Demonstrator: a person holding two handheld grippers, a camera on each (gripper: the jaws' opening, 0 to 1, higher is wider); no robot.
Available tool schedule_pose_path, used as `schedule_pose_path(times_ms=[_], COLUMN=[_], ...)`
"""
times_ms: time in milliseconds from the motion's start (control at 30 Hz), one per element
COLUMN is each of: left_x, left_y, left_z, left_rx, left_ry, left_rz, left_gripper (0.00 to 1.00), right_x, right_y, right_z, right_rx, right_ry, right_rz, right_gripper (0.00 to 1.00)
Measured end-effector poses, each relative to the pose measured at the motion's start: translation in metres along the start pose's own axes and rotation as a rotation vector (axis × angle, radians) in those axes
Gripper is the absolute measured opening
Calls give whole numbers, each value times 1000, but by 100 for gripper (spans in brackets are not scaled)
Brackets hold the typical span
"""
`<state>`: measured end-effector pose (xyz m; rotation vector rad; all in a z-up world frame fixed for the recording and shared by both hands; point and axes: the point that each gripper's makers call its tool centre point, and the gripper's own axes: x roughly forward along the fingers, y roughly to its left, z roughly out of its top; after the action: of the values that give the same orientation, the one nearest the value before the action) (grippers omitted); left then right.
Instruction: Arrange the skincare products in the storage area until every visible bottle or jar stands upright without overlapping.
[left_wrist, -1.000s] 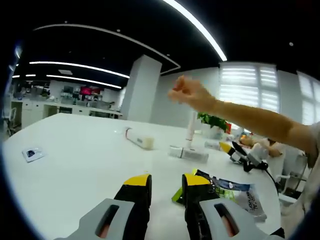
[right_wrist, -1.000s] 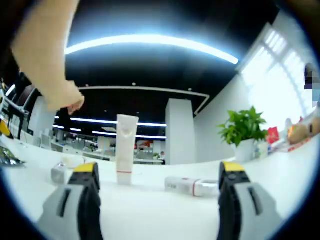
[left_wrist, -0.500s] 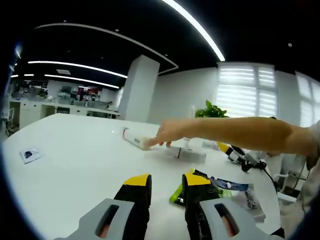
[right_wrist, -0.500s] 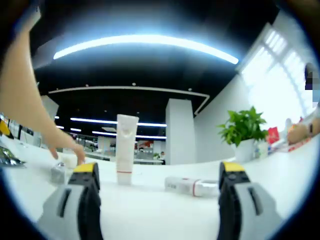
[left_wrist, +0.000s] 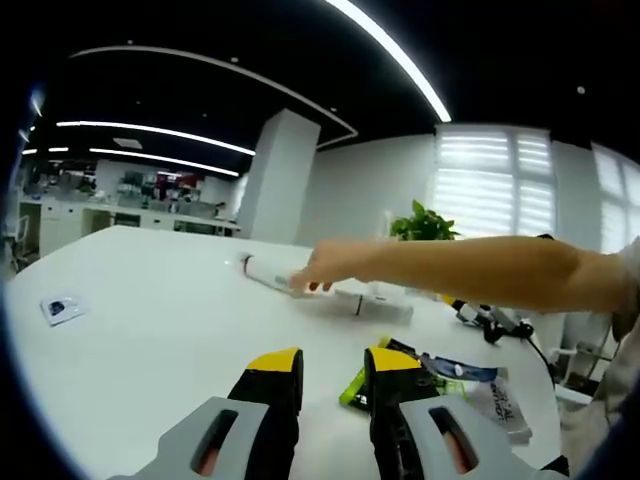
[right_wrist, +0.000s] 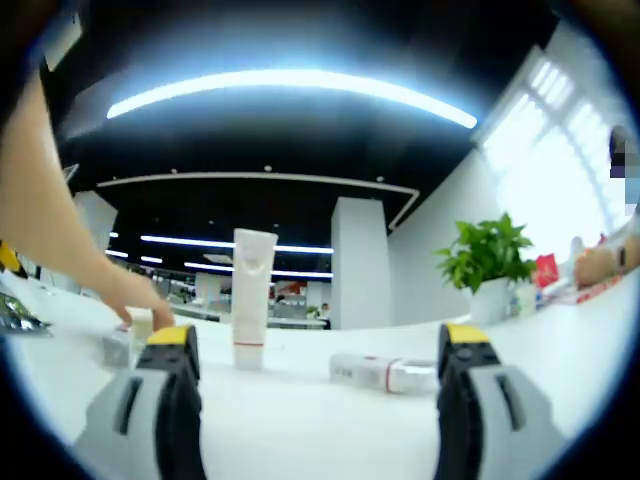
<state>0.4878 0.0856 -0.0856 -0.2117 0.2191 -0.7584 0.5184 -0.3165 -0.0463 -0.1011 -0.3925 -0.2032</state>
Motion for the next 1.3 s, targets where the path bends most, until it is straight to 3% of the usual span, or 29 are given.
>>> schedule_pose_path(times_ms=[967, 1300], left_x=[1, 2], left_y=[2, 1], left_z=[-4, -5], left_rx=[9, 24], left_ry=[27, 39], left_rz=[9, 9], left_gripper=[25, 25], right_x=[2, -4], right_y=[-4, 6], right_z=[-5, 3], right_rx=[1, 0], right_ry=[1, 0], right_rz=[1, 1], right_gripper=[100, 100])
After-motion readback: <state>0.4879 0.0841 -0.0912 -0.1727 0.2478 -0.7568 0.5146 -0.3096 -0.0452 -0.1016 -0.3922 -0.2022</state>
